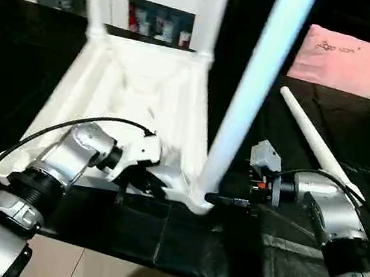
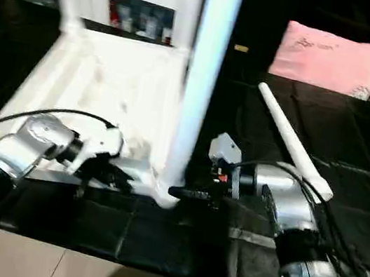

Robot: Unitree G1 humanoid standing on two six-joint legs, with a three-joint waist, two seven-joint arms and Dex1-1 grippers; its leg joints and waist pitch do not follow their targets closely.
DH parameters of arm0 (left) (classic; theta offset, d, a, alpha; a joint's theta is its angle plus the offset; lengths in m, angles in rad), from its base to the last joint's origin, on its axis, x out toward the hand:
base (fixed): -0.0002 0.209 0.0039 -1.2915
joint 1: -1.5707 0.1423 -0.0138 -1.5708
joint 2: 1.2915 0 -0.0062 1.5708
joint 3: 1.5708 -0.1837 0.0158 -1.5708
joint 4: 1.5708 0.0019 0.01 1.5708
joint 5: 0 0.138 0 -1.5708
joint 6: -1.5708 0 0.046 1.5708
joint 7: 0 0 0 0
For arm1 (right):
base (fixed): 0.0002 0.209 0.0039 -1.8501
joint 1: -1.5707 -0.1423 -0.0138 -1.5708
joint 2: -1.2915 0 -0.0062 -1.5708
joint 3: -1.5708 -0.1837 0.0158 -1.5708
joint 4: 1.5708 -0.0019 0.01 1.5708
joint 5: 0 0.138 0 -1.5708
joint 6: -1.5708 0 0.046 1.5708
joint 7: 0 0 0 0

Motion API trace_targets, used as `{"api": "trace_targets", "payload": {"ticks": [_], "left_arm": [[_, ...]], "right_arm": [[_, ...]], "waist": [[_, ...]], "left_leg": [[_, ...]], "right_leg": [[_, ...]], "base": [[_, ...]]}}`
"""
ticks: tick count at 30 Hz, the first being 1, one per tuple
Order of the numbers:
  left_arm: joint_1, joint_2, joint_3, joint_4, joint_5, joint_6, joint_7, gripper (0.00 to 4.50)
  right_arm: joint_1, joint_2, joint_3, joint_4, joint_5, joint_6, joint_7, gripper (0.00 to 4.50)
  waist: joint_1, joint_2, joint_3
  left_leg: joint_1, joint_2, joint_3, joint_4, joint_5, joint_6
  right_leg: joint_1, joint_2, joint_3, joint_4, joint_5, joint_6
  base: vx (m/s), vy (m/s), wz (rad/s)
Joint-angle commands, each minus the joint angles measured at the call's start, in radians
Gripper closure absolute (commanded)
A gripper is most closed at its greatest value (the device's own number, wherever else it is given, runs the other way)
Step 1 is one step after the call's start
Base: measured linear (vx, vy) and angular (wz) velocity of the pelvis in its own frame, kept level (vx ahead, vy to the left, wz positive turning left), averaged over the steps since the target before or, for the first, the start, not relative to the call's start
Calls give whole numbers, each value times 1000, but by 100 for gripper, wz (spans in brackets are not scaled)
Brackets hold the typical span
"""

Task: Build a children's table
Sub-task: Rotate leg to tighten

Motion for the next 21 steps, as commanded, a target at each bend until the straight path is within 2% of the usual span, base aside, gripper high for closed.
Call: {"api": "trace_targets", "payload": {"ticks": [1, 2, 3, 4, 13, 15, 21], "left_arm": [[-1, -15, -41, -33, -10, -21, -60, 450], [-1, -15, -41, -33, -10, -21, -60, 450], [0, -16, -43, -33, -8, -27, -64, 450], [0, -16, -44, -33, -8, -29, -66, 450], [7, -11, -46, -34, -5, -35, -64, 450], [8, -10, -46, -34, -5, -36, -64, 450], [9, -7, -45, -25, -3, -45, -63, 450]], "right_arm": [[-18, -4, 8, 16, -6, -9, 33, 32], [-18, -4, 8, 16, -6, -9, 33, 32], [-22, -6, 21, 29, -11, -19, 56, 59], [-24, -6, 27, 39, -15, -30, 68, 67], [-21, -5, 36, 53, -8, -43, 100, 124], [-17, -2, 37, 53, -7, -45, 107, 159], [-6, 3, 43, 50, -9, -50, 119, 192]], "waist": [[-7, 8, -69], [-7, 9, -69], [-7, 8, -70], [-6, 8, -70], [-9, 6, -69], [-9, 7, -69], [-9, 10, -70]], "left_leg": [[5, 27, 4, -63, -181, 42], [5, 26, 3, -63, -177, 42], [4, 26, 4, -62, -176, 44], [4, 27, 3, -62, -175, 44], [2, 26, 3, -62, -170, 48], [4, 26, 3, -63, -172, 48], [4, 26, 2, -62, -172, 47]], "right_leg": [[59, -73, 48, -65, -163, -228], [60, -74, 48, -64, -163, -228], [60, -74, 47, -65, -168, -226], [60, -75, 47, -65, -170, -225], [60, -73, 46, -67, -196, -213], [59, -73, 46, -67, -198, -213], [59, -73, 46, -66, -189, -217]], "base": [[0, 0, 0], [0, 0, 0], [0, 0, 0], [0, 0, 0], [0, 0, 0], [0, 0, 0], [0, 0, 0]]}}
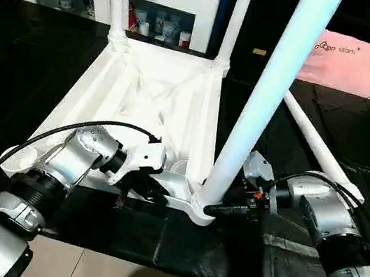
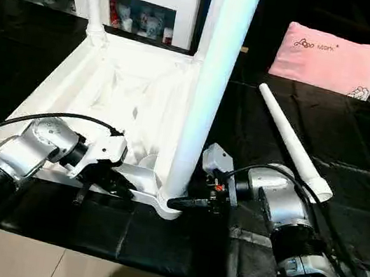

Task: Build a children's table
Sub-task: Rotate leg to tighten

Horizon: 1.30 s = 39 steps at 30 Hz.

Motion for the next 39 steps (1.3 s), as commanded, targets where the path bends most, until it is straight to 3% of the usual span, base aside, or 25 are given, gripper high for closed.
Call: {"api": "trace_targets", "payload": {"ticks": [1, 14, 17, 19, 20, 23, 26, 28, 30, 32, 33, 36, 39], "left_arm": [[7, -6, -32, -21, -3, -18, -44, 450], [16, -18, -11, -21, -10, 21, 0, 450], [-16, -87, 46, 5, -20, 138, 149, 450], [-37, -128, 76, 17, -27, 193, 228, 450], [-42, -139, 83, 19, -29, 206, 247, 450], [-77, -201, 124, 37, -33, 278, 369, 450], [-119, -271, 165, 67, -38, 335, 502, 450], [-148, -319, 197, 92, -42, 354, 601, 450], [-156, -332, 206, 99, -44, 356, 627, 450], [-178, -382, 241, 107, -42, 371, 728, 450], [-178, -382, 241, 107, -42, 371, 728, 450], [-185, -397, 247, 101, -27, 387, 776, 450], [-179, -381, 237, 101, -19, 387, 762, 450]], "right_arm": [[-4, 1, 8, -6, -2, -9, 19, 196], [33, 14, 6, -40, 15, 22, 5, 199], [41, 81, -53, -35, 22, 163, -213, 199], [41, 119, -79, -21, 12, 195, -336, 204], [41, 128, -85, -17, 9, 201, -366, 204], [40, 199, -126, -2, 11, 244, -533, 207], [30, 291, -171, 25, 15, 296, -733, 208], [13, 356, -203, 59, 19, 316, -878, 209], [7, 373, -210, 71, 21, 315, -913, 209], [-31, 440, -251, 116, 17, 320, -1062, 209], [-31, 440, -251, 116, 17, 320, -1062, 209], [-80, 489, -295, 154, 11, 320, -1188, 209], [-90, 490, -295, 153, -3, 314, -1206, 209]], "waist": [[-5, 9, -70], [-4, 8, -70], [-6, 9, -63], [-18, 6, -59], [-20, 4, -60], [-40, 1, -61], [-53, 0, -62], [-59, 2, -63], [-61, 3, -69], [-64, 9, -73], [-66, 6, -74], [-67, 12, -76], [-68, 13, -75]], "left_leg": [[3, 26, 3, -62, -173, 47], [3, 25, 3, -62, -169, 48], [8, 26, 2, -67, -198, 38], [8, 20, -3, -70, -245, 9], [9, 18, -4, -69, -247, 2], [-3, 14, -8, -70, -227, -5], [3, 7, -6, -65, -222, 6], [-2, 9, -8, -66, -202, 5], [0, 9, -4, -62, -181, 18], [-5, 10, -4, -62, -137, 24], [-6, 8, -3, -61, -124, 28], [-6, 9, -1, -61, -93, 46], [-7, 7, 1, -61, -93, 52]], "right_leg": [[59, -72, 47, -67, -186, -218], [60, -72, 46, -66, -182, -218], [54, -72, 45, -75, -248, -208], [55, -75, 42, -88, -388, -163], [54, -76, 42, -90, -411, -151], [59, -76, 41, -94, -442, -119], [51, -76, 40, -103, -467, -111], [53, -73, 40, -98, -434, -116], [54, -70, 43, -91, -335, -143], [59, -70, 46, -78, -228, -177], [62, -68, 44, -77, -194, -188], [64, -68, 47, -69, -113, -213], [68, -68, 46, -70, -99, -216]], "base": [[0, 0, 0], [0, 0, 0], [0, 0, 0], [0, 0, 0], [0, 0, 0], [0, 0, 0], [0, 0, 0], [0, 0, 0], [0, 0, 0], [0, 0, 0], [0, 0, 0], [0, 0, 0], [0, 0, 0]]}}
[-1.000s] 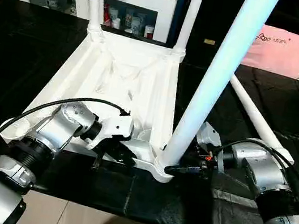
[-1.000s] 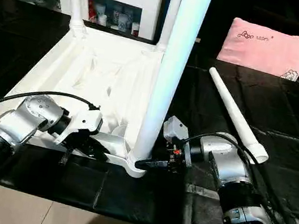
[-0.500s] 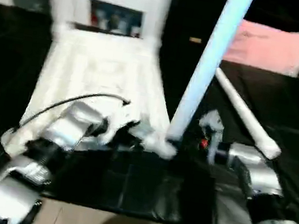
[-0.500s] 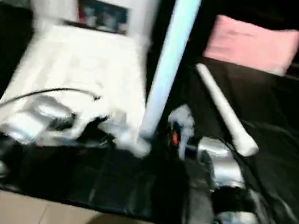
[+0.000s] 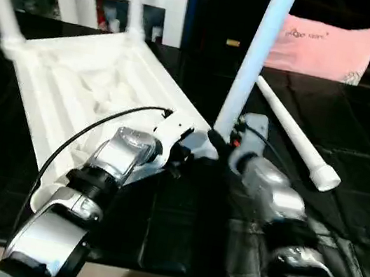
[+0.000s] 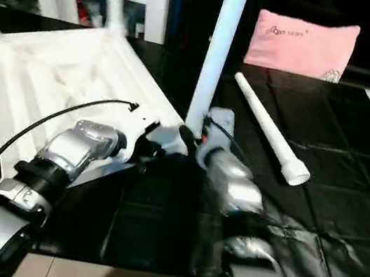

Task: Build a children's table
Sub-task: Rotate leg to tighten

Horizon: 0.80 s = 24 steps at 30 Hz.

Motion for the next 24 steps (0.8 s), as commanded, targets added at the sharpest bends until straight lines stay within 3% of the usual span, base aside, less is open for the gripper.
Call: {"api": "trace_targets", "payload": {"ticks": [1, 2, 4, 6, 9, 11, 12, 13, 18, 20, 22, 24], "left_arm": [[-48, -31, 17, -44, -41, -36, -1, 450], [-48, -24, 12, -38, -38, -41, -4, 450], [-48, -19, 10, -32, -37, -46, -5, 450], [-48, -8, 16, -21, -35, -56, -4, 450], [-38, 14, 12, -9, -24, -73, -19, 450], [-36, 20, 8, -3, -17, -83, -23, 450], [-32, 26, 1, 0, -11, -93, -27, 450], [-28, 32, -4, 0, -7, -99, -33, 450], [-9, 60, -27, -12, 2, -131, -76, 450], [1, 73, -37, -21, 2, -140, -103, 450], [13, 87, -51, -29, 4, -156, -137, 450], [33, 109, -75, -46, 6, -185, -194, 450]], "right_arm": [[20, 66, 59, 51, -8, 50, 34, 209], [24, 60, 67, 46, -14, 45, 40, 209], [28, 55, 72, 42, -18, 41, 44, 209], [34, 45, 71, 45, -29, 21, 41, 153], [71, 21, 80, -6, -30, 9, 68, 126], [89, 11, 92, -33, -35, -2, 94, 101], [114, -5, 110, -70, -47, -5, 119, 93], [144, -26, 128, -111, -63, -1, 135, 88], [266, -108, 119, -287, -30, 68, 196, 50], [292, -138, 117, -324, -17, 36, 243, 28], [311, -159, 91, -354, 12, 10, 279, 13], [330, -203, 92, -380, 6, -42, 318, 6]], "waist": [[11, 9, -73], [10, 5, -72], [9, 7, -69], [9, 8, -68], [9, 15, -68], [8, 12, -68], [7, 12, -69], [6, 18, -67], [14, 16, -64], [15, 17, -65], [15, 9, -64], [18, 12, -63]], "left_leg": [[-7, 9, 1, -51, -96, 54], [-7, 10, 2, -52, -105, 55], [-5, 11, 2, -54, -125, 50], [-4, 11, 2, -54, -136, 45], [-4, 11, 1, -55, -139, 43], [-6, 10, 1, -55, -139, 47], [-7, 10, 1, -54, -140, 48], [-5, 10, 1, -54, -153, 48], [-4, 10, -1, -56, -156, 53], [-5, 10, 0, -54, -159, 52], [-9, 8, 2, -53, -158, 57], [-8, 11, 0, -52, -146, 64]], "right_leg": [[71, -69, 46, -67, -103, -215], [72, -69, 46, -69, -114, -214], [70, -71, 46, -73, -153, -208], [69, -71, 47, -75, -174, -202], [69, -69, 48, -75, -157, -199], [72, -68, 47, -75, -143, -201], [73, -69, 47, -74, -144, -203], [72, -68, 47, -80, -161, -198], [71, -66, 47, -85, -210, -171], [71, -68, 47, -86, -209, -180], [72, -69, 47, -87, -226, -175], [70, -71, 47, -86, -240, -168]], "base": [[0, 0, 0], [0, 0, 0], [0, 0, 0], [0, 0, 0], [0, 0, 0], [0, 0, 0], [0, 0, 0], [0, 0, 0], [0, 0, 0], [0, 0, 0], [0, 0, 0], [0, 0, 0]]}}
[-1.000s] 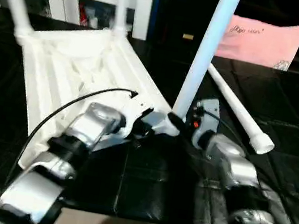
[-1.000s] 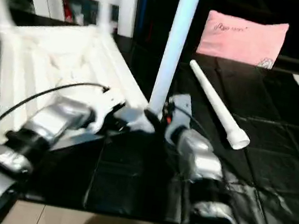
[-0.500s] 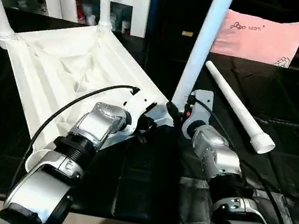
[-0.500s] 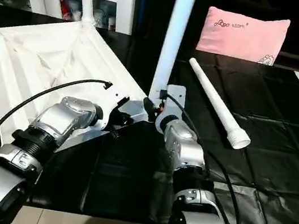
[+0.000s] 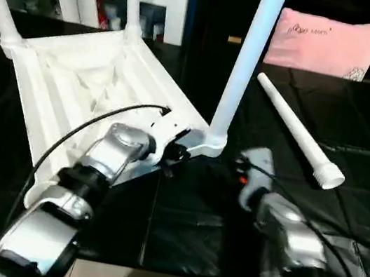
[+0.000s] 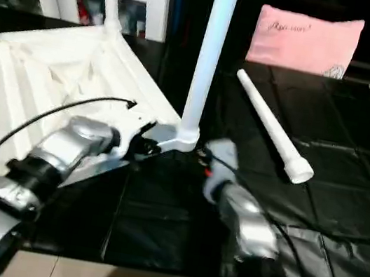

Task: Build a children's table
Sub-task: Rotate leg to tighten

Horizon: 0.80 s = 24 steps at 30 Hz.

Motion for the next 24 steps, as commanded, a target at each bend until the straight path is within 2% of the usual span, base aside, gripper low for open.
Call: {"api": "trace_targets", "payload": {"ticks": [1, 4, 5, 6, 12, 14, 17, 18, 19, 20, 21, 22, 23, 24], "left_arm": [[18, 16, -17, -45, -12, -48, -67, 450], [32, 31, -27, -53, -18, -68, -105, 450], [38, 41, -33, -54, -18, -82, -122, 450], [43, 53, -39, -56, -18, -91, -143, 450], [57, 84, -56, -72, -25, -143, -218, 450], [68, 118, -68, -100, -37, -174, -298, 450], [76, 140, -78, -119, -48, -200, -357, 450], [84, 161, -90, -137, -55, -217, -411, 450], [84, 164, -91, -139, -55, -218, -416, 450], [86, 169, -95, -144, -55, -222, -427, 450], [89, 175, -98, -149, -55, -224, -440, 450], [90, 178, -101, -153, -55, -226, -448, 450], [95, 188, -106, -165, -58, -231, -471, 450], [105, 208, -120, -187, -64, -247, -519, 450]], "right_arm": [[3, -36, -10, -53, 0, -51, 37, 6], [11, -74, -7, -79, 12, -27, 88, 6], [13, -97, 4, -90, 20, -27, 134, 6], [15, -118, 16, -104, 34, -42, 195, 6], [12, -151, 42, -122, 63, -81, 303, 6], [-6, -191, 89, -108, 55, -92, 408, 6], [-21, -215, 118, -94, 44, -101, 469, 6], [-44, -238, 148, -64, 14, -140, 519, 6], [-47, -240, 150, -59, 10, -145, 521, 6], [-56, -244, 156, -46, -1, -158, 526, 6], [-66, -250, 162, -32, -10, -170, 536, 6], [-72, -253, 166, -23, -15, -178, 542, 6], [-87, -261, 174, -9, -14, -183, 563, 6], [-115, -269, 183, 11, -5, -193, 604, 6]], "waist": [[12, -2, -72], [15, -5, -70], [19, -11, -70], [23, -8, -69], [27, -4, -70], [29, 0, -72], [31, 1, -71], [36, 2, -73], [36, -3, -73], [42, 0, -73], [46, -5, -73], [47, -3, -74], [47, -15, -75], [50, -14, -75]], "left_leg": [[-7, 12, 2, -53, -142, 65], [-5, 11, 3, -53, -144, 66], [-6, 11, 4, -52, -148, 73], [-6, 13, 3, -53, -146, 74], [-5, 15, 1, -54, -161, 70], [-5, 17, 0, -53, -161, 68], [-4, 17, 1, -53, -158, 71], [-3, 19, 1, -53, -156, 66], [-3, 19, 2, -53, -154, 67], [0, 20, 2, -52, -148, 64], [1, 21, 3, -52, -140, 63], [3, 21, 4, -51, -137, 64], [2, 22, 5, -52, -128, 67], [0, 22, 5, -51, -119, 73]], "right_leg": [[68, -70, 48, -86, -237, -167], [65, -69, 47, -86, -250, -166], [68, -69, 47, -89, -259, -162], [65, -70, 48, -87, -262, -160], [63, -72, 47, -87, -279, -154], [65, -73, 47, -85, -266, -163], [63, -71, 48, -82, -239, -178], [63, -73, 47, -77, -230, -185], [63, -73, 47, -78, -225, -187], [62, -73, 48, -76, -218, -190], [61, -74, 49, -71, -200, -198], [60, -74, 50, -72, -190, -202], [63, -72, 50, -67, -164, -209], [64, -73, 50, -63, -150, -212]], "base": [[0, 0, 0], [0, 0, 0], [0, 0, 0], [0, 0, 0], [0, 0, 0], [0, 0, 0], [0, 0, 0], [0, 0, 0], [0, 0, 0], [0, 0, 0], [0, 0, 0], [0, 0, 0], [0, 0, 0], [0, 0, 0]]}}
